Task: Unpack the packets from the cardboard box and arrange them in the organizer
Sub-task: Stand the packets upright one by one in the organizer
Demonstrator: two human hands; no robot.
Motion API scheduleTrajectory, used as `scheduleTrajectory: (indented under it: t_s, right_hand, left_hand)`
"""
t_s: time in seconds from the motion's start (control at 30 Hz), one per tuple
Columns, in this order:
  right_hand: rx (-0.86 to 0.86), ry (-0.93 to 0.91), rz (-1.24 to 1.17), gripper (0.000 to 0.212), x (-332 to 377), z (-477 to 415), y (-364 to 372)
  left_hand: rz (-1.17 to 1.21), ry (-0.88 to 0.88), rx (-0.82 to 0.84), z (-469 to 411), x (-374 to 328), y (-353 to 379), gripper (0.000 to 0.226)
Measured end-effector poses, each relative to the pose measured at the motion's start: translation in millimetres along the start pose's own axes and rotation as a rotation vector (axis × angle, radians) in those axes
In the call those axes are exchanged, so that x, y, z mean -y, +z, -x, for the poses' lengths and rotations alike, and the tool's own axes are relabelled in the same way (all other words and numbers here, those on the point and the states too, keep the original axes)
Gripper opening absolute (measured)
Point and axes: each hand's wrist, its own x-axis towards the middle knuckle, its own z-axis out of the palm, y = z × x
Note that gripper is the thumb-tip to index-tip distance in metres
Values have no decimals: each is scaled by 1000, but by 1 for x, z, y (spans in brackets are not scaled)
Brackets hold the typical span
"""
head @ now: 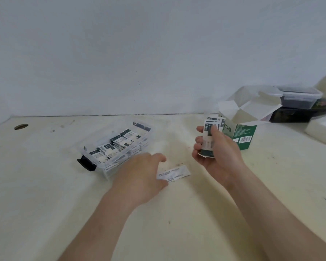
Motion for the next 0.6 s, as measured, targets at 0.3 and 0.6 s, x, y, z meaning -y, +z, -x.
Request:
scheduleTrajectory:
  t_s: [0.3,0.6]
  right_hand:
    - [101,86,378,32,-7,-1,-2]
    - [301,374,428,36,-5,8,-2]
  left_hand:
    - [275,-39,89,-7,3,14,24]
    - [471,304,-555,-10,-2,16,29]
